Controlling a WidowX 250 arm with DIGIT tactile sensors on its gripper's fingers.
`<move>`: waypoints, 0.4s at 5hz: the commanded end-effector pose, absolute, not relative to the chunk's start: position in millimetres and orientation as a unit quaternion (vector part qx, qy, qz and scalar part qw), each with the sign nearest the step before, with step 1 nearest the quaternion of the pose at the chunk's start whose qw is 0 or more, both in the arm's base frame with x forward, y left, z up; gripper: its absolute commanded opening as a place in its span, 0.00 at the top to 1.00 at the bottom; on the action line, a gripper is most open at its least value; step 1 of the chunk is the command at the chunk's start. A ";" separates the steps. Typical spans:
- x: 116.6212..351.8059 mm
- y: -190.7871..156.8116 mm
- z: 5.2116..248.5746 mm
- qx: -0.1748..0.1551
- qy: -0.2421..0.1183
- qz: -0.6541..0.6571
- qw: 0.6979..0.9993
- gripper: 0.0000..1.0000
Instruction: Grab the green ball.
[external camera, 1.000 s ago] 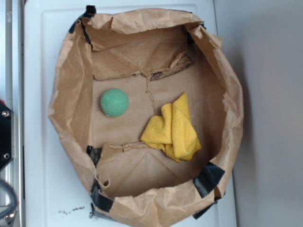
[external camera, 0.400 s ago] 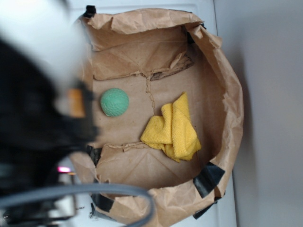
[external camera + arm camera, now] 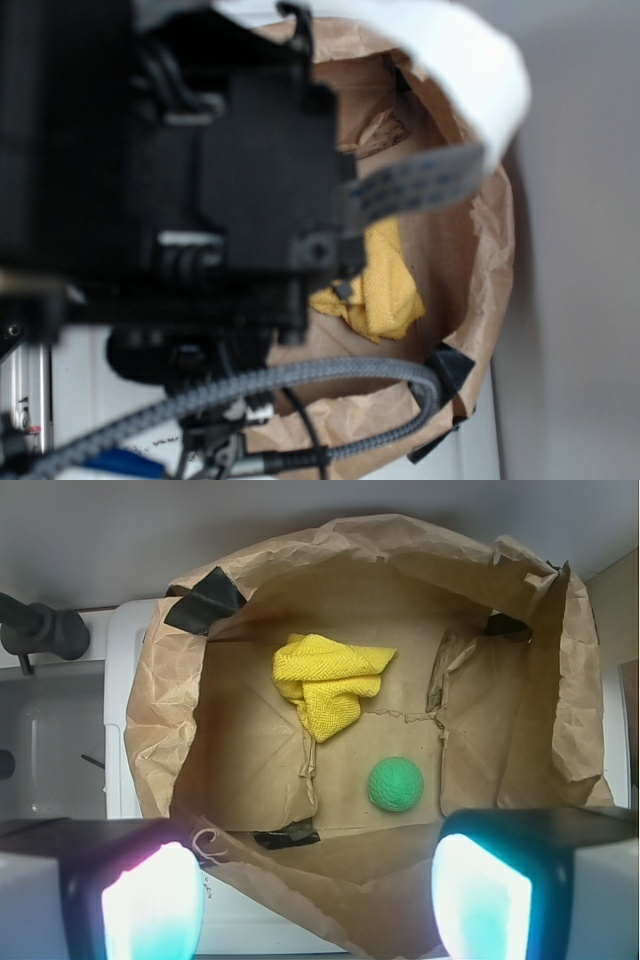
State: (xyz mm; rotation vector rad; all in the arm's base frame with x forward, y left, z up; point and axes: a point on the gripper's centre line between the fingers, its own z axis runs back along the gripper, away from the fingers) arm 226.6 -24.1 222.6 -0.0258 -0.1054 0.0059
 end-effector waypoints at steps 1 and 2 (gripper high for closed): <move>253.4 1.5 192.0 0.013 -0.113 -0.005 0.994 0.00; 254.5 13.8 144.5 0.030 -0.140 -0.048 0.989 0.00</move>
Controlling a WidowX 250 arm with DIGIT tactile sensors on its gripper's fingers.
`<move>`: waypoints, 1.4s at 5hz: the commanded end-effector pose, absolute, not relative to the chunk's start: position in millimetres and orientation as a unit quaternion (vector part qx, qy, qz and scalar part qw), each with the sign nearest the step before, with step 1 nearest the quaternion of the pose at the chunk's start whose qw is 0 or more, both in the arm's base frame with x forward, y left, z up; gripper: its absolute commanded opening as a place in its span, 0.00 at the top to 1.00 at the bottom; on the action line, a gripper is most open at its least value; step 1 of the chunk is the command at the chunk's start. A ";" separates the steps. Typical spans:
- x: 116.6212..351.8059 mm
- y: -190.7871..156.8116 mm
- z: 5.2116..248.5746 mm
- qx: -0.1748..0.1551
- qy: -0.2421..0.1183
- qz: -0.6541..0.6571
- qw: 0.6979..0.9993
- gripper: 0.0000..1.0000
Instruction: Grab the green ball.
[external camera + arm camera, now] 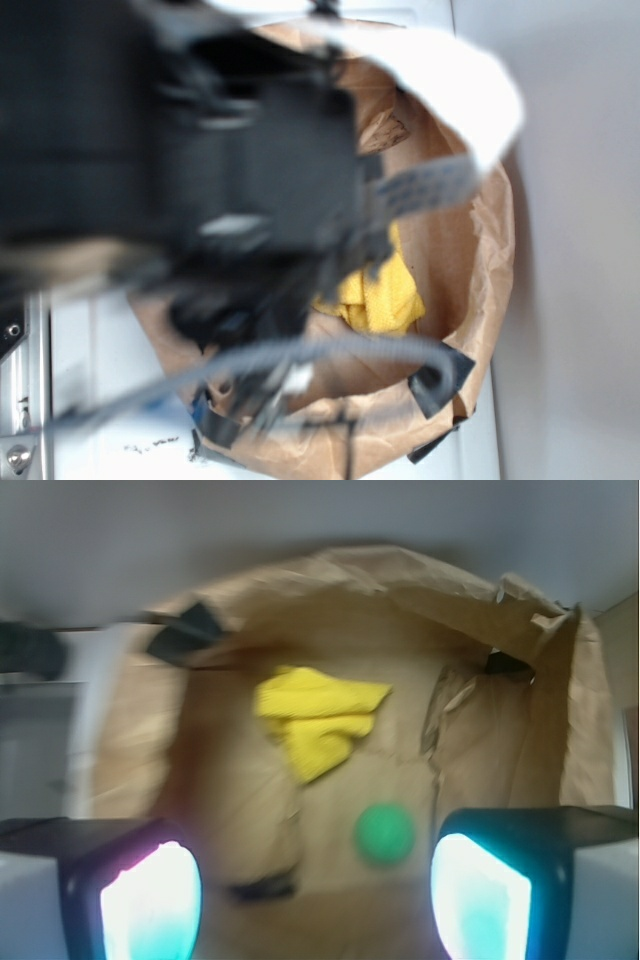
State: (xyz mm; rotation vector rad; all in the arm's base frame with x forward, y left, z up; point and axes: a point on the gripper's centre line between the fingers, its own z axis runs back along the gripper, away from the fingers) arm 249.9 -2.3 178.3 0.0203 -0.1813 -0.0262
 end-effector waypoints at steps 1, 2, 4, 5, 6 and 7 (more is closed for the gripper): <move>247.2 16.7 121.9 0.009 -0.137 -0.060 0.989 0.00; 238.1 14.6 108.4 0.024 -0.100 -0.074 0.992 0.00; 238.1 14.6 108.4 0.024 -0.100 -0.074 0.992 0.00; 238.1 14.6 108.4 0.024 -0.100 -0.074 0.992 0.00; 242.4 15.6 83.9 0.045 -0.087 -0.077 0.992 0.00; 237.4 14.3 65.6 0.041 -0.066 -0.085 0.993 0.00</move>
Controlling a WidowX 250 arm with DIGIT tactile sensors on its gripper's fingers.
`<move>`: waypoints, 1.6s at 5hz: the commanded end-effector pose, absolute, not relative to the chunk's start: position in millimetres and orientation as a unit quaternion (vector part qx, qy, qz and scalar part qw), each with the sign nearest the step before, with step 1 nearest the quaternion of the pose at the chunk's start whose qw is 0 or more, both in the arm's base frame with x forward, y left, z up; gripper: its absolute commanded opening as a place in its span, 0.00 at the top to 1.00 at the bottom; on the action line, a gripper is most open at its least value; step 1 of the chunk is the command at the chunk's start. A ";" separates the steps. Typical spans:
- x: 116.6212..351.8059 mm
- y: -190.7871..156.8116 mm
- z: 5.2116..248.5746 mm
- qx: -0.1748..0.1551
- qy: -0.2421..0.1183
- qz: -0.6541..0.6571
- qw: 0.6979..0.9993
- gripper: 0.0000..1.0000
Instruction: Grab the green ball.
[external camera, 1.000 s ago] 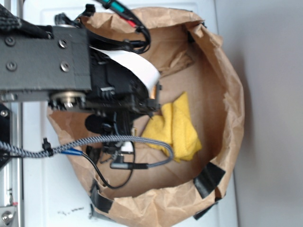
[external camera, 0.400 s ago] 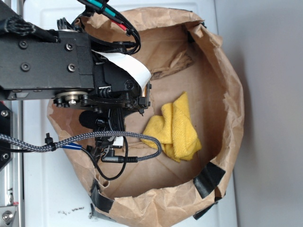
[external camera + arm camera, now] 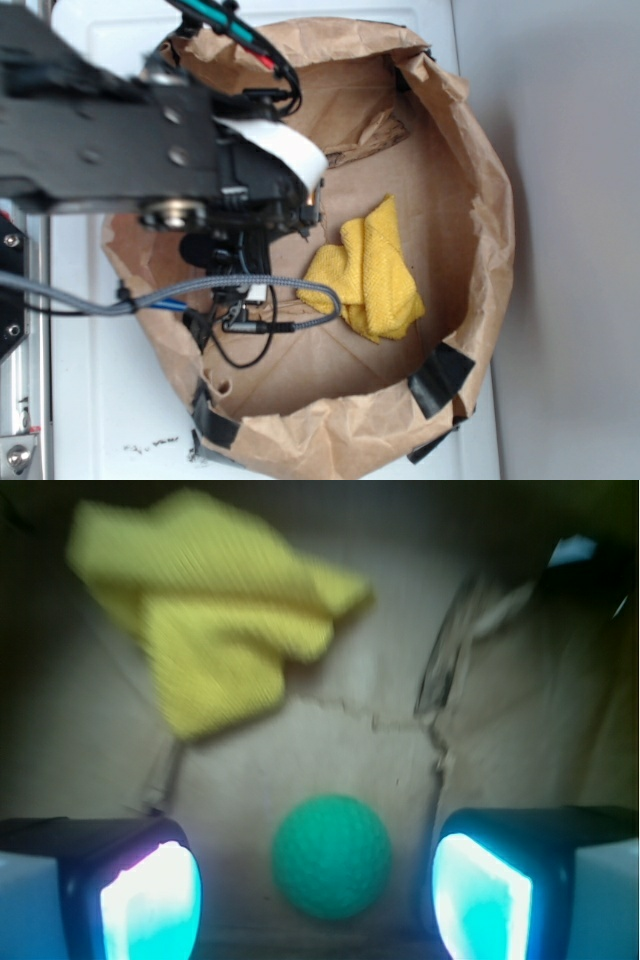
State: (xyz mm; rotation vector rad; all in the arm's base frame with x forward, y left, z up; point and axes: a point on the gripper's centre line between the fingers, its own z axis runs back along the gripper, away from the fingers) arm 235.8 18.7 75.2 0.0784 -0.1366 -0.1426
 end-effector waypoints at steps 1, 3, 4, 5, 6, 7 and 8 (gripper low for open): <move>227.6 14.1 46.9 0.048 -0.037 -0.094 0.994 0.00; 230.2 19.4 37.0 0.067 -0.043 -0.097 0.992 1.00; 231.7 20.8 37.3 0.078 -0.053 -0.099 0.991 1.00; 231.3 18.9 36.3 0.071 -0.065 -0.093 0.991 1.00; 230.9 16.5 36.1 0.071 -0.070 -0.089 0.991 1.00; 229.2 20.2 63.9 0.058 -0.104 -0.077 0.990 1.00; 224.4 35.9 98.1 0.032 -0.150 -0.042 0.987 1.00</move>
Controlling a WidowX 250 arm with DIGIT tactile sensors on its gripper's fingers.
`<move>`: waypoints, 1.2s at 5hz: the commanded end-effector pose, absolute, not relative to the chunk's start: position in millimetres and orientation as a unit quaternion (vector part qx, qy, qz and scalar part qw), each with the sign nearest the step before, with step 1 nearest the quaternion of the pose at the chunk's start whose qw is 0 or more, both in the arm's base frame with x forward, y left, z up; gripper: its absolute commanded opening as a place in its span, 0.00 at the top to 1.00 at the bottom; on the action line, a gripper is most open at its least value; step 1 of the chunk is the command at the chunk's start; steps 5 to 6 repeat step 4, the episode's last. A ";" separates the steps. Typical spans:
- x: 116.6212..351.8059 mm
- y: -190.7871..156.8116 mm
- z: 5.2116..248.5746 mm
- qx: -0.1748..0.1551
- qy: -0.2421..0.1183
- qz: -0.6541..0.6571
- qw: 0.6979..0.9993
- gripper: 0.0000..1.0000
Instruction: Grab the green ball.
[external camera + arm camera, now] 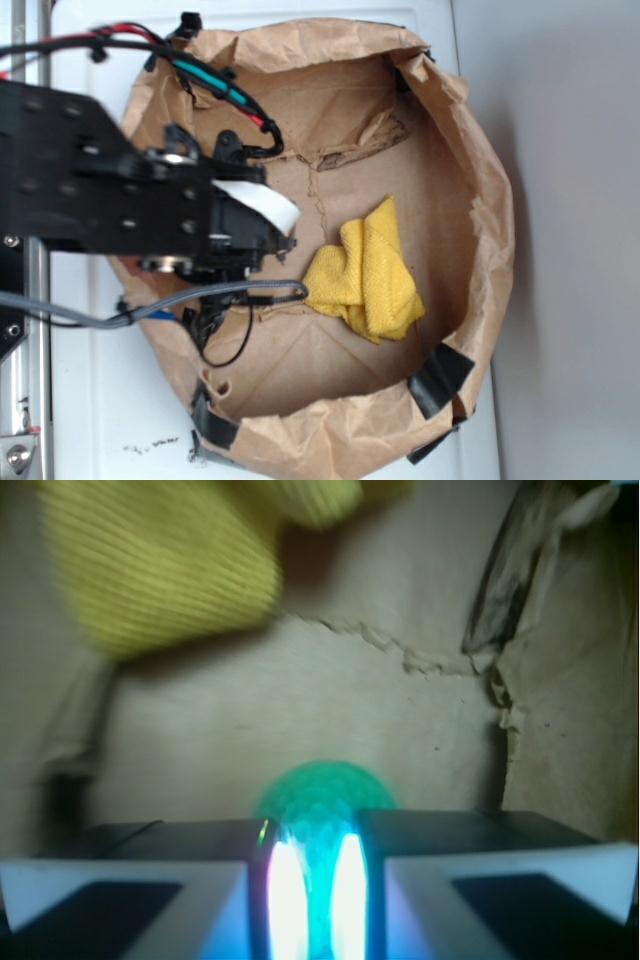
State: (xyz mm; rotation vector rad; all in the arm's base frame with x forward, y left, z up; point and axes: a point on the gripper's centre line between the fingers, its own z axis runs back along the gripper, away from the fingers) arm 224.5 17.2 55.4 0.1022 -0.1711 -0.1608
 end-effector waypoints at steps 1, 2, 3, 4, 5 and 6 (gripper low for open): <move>251.1 77.2 133.6 0.013 -0.172 -0.001 0.985 1.00; 245.1 88.3 159.5 -0.006 -0.205 0.004 0.979 1.00; 242.8 87.6 159.3 -0.014 -0.206 0.000 0.978 1.00; 244.7 84.0 155.1 0.015 -0.205 -0.008 0.979 1.00; 244.7 84.0 155.1 0.015 -0.205 -0.008 0.979 1.00; 244.7 84.0 155.1 0.015 -0.205 -0.008 0.979 1.00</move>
